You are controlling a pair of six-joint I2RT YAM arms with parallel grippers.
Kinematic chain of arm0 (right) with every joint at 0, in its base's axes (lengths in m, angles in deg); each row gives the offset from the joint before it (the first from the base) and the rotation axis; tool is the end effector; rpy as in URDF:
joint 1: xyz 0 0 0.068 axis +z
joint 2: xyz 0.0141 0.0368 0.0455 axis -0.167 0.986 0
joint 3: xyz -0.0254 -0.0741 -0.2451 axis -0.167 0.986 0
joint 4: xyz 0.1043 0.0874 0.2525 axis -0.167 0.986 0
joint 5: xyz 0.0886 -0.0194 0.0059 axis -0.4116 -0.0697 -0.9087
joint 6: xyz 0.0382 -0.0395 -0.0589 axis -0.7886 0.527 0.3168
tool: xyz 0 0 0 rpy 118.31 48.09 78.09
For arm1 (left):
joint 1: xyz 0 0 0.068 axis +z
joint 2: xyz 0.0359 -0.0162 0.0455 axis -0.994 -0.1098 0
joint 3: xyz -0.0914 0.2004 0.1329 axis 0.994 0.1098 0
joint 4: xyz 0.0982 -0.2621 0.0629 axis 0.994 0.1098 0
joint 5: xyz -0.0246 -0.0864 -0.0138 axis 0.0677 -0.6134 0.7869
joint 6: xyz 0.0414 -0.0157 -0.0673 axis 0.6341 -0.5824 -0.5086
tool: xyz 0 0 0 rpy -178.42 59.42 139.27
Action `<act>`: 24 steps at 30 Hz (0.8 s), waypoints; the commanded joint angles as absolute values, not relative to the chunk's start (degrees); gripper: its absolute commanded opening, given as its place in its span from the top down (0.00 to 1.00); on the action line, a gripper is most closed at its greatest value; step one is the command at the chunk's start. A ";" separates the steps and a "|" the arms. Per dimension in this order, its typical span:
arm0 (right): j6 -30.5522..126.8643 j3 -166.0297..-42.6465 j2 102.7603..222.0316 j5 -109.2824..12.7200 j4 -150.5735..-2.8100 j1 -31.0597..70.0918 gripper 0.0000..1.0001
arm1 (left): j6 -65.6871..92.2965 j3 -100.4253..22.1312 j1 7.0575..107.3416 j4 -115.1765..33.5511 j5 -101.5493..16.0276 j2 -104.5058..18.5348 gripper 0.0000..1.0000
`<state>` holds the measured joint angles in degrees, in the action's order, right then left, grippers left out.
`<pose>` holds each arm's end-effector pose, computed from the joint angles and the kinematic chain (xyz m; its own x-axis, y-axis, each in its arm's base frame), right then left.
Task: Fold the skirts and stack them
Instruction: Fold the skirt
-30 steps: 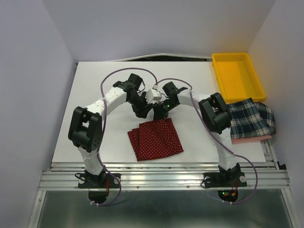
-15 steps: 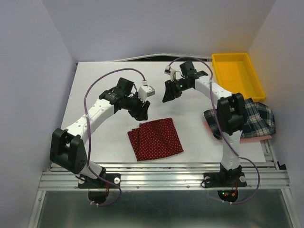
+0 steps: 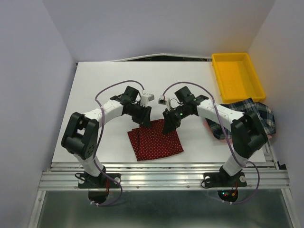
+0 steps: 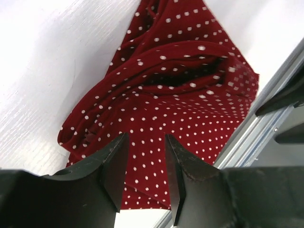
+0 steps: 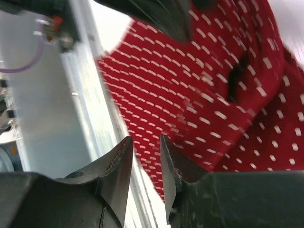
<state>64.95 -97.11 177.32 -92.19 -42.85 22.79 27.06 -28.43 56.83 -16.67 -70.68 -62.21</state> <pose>0.2829 0.2441 0.1837 -0.6230 -0.5230 -0.5817 -0.7627 0.2412 0.6000 0.3157 -0.2061 0.1551 -0.7069 0.3925 -0.5885 0.6926 0.5533 -0.4629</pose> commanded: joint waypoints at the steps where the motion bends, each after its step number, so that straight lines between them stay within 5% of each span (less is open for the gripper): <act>1: 63.24 -92.09 177.47 -86.44 -52.66 22.12 0.65 | 25.67 -30.08 57.16 -18.06 -69.93 -64.78 0.53; 9: 55.59 -91.63 182.99 -65.45 -61.99 21.59 0.68 | 29.80 -38.33 57.59 -17.52 -65.18 -72.86 0.53; 17: 51.90 -95.67 186.61 -62.79 -61.73 21.06 0.65 | 35.69 -48.09 58.38 -15.16 -61.40 -77.80 0.51; 22: 46.81 -100.42 184.24 -65.77 -59.27 18.34 0.52 | 40.27 -48.46 58.21 -14.98 -57.71 -69.46 0.44; 24: 44.96 -100.51 182.23 -67.70 -59.18 17.20 0.34 | 42.45 -46.53 57.60 -15.07 -54.46 -63.40 0.42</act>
<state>49.34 -96.95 185.98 -66.31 -58.33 19.67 37.07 -46.55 58.12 -15.55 -59.43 -76.33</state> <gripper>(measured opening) 0.604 0.565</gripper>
